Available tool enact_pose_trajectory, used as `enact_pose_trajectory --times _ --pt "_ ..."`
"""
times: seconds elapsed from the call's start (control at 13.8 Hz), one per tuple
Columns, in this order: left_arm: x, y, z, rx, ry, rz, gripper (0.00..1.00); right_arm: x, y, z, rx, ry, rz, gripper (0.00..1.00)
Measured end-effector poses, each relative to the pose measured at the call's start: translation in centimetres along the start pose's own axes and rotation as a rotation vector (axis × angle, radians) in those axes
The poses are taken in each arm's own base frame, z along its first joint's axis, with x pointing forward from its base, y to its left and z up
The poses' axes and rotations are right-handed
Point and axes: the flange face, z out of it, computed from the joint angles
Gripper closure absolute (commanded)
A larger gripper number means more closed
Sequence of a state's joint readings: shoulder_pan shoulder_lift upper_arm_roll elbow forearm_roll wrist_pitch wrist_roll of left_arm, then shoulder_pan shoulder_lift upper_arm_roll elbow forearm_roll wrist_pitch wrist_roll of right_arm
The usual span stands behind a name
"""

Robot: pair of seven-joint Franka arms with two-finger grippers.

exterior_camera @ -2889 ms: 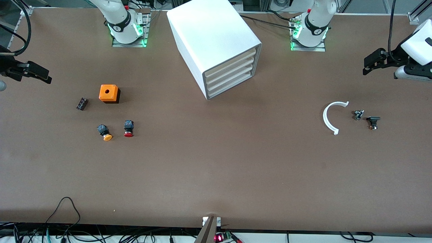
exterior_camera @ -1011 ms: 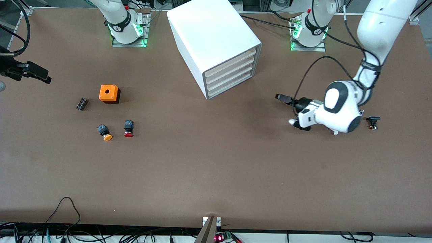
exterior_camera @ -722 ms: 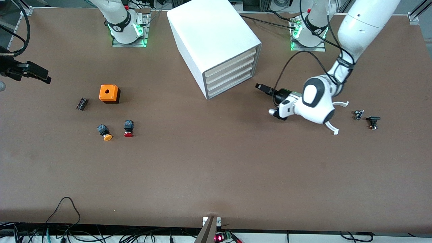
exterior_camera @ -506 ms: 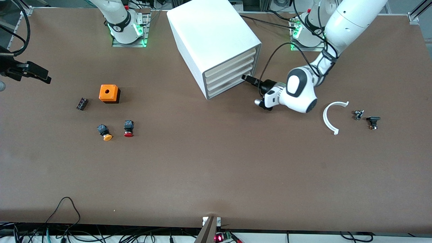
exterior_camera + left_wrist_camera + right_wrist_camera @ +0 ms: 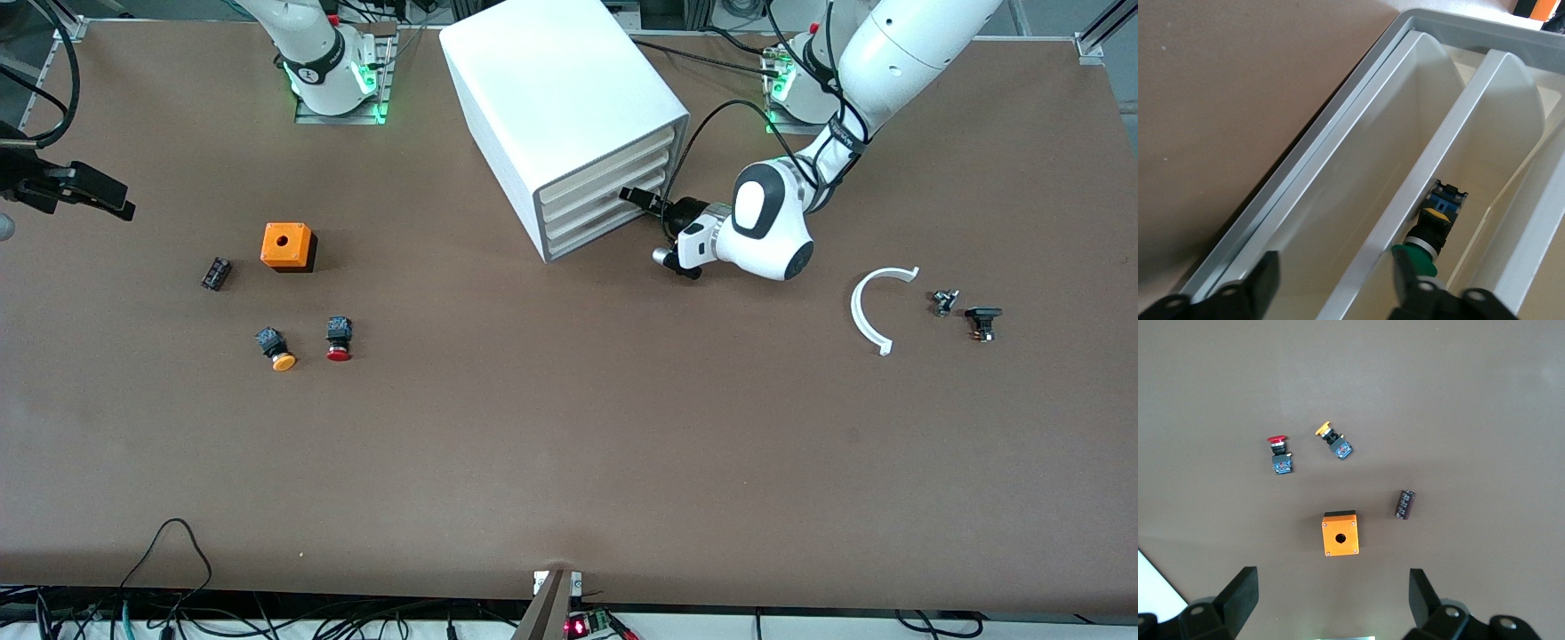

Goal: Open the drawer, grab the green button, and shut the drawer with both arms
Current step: 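Pull the drawer open with the left gripper while the right gripper approaches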

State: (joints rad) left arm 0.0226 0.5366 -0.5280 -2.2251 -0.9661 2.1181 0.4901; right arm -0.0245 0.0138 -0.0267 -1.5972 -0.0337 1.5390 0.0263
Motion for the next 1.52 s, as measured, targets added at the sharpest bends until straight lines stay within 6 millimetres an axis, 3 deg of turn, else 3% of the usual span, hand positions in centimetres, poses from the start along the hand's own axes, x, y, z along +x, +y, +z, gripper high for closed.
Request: enact_pose_trajectory --times 0.22,0.36,0.65,0.79,1.08,1.23,1.37,1.52 --pt "-0.1 0.7 -0.2 0.003 0.004 0.008 1.0 0.0 0.0 0.0 0.0 0.0 0.0 0.0" --pt "0.1 1.1 -1.6 0.028 0.042 0.03 1.0 0.0 0.0 0.0 0.0 0.0 0.0 0.0" --pt "2.5 -0.7 -13.0 0.183 0.205 0.124 1.0 0.0 0.0 0.1 0.0 -0.002 0.0 0.0" --pt "2.8 -1.6 -16.3 0.208 0.25 0.125 0.01 0.2 -0.3 0.4 0.004 -0.007 -0.004 0.0" --pt "2.5 -3.2 -21.3 0.238 0.351 0.106 0.0 1.4 -2.2 1.2 0.044 0.017 -0.029 0.0" --pt "2.3 -2.5 -24.1 0.293 0.435 0.123 0.0 2.2 -4.9 2.3 0.057 0.022 -0.075 0.0" --pt "0.6 -1.3 -30.9 0.348 0.578 0.136 0.0 2.6 -9.7 3.7 0.052 0.009 -0.155 0.0" --pt "-3.2 1.3 -38.1 0.403 0.7 0.158 0.0 2.5 -15.3 5.7 0.043 -0.022 -0.245 0.0"
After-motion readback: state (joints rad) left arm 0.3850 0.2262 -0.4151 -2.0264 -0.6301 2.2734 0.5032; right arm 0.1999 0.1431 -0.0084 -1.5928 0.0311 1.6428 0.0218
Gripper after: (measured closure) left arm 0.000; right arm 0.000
